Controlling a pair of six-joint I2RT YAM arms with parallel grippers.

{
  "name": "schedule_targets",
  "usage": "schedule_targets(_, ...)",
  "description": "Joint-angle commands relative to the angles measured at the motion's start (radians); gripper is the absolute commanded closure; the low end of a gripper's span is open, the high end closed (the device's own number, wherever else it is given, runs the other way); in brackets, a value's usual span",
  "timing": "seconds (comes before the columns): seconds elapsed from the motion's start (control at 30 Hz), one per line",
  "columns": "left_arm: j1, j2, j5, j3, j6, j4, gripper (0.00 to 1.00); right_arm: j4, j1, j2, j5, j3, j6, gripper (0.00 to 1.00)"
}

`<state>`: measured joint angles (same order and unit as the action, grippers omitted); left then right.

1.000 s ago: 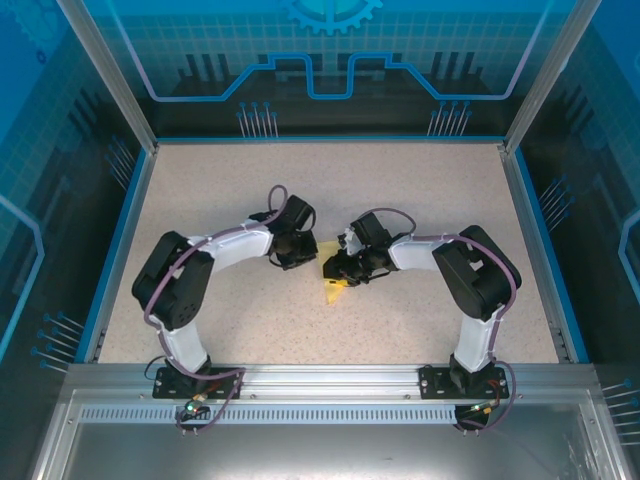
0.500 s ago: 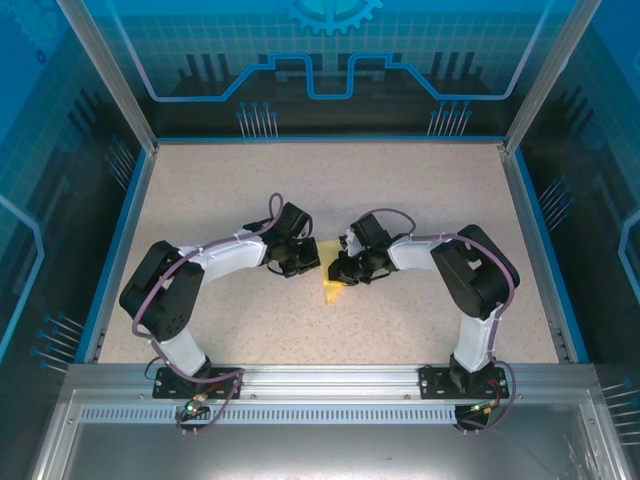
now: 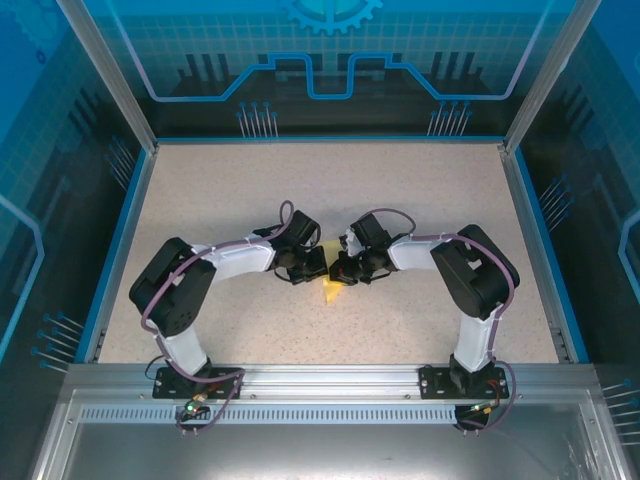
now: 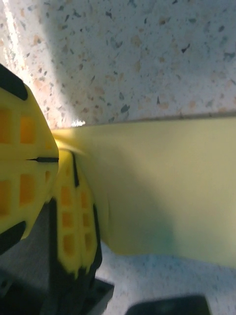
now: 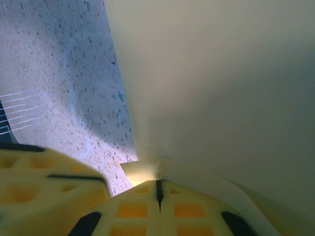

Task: Fold a paper plane with a square sheet of paper (pick it up from the middle)
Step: Third fold the triangle at the center of the table.

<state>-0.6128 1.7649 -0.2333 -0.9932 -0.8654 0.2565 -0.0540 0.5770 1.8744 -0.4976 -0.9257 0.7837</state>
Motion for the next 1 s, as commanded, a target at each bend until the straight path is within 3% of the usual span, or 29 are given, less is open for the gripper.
schedule_targets(0.0,-0.009,0.033,-0.007,-0.033,-0.008,0.019,1.0,-0.086,0.007,0.049,0.079,0.037,-0.012,1.0)
schedule_targets(0.4,-0.011,0.073,0.038,-0.047,0.003,0.047,1.0,-0.049,0.007,0.03,0.054,0.041,0.0,1.0)
schedule_targets(0.57,-0.025,0.092,0.104,-0.085,0.036,0.125,1.0,-0.04,0.006,0.008,0.047,0.041,0.004,1.0)
schedule_targets(0.97,-0.034,0.12,0.108,-0.096,0.039,0.148,1.0,-0.012,-0.02,-0.082,0.01,0.084,0.001,1.0)
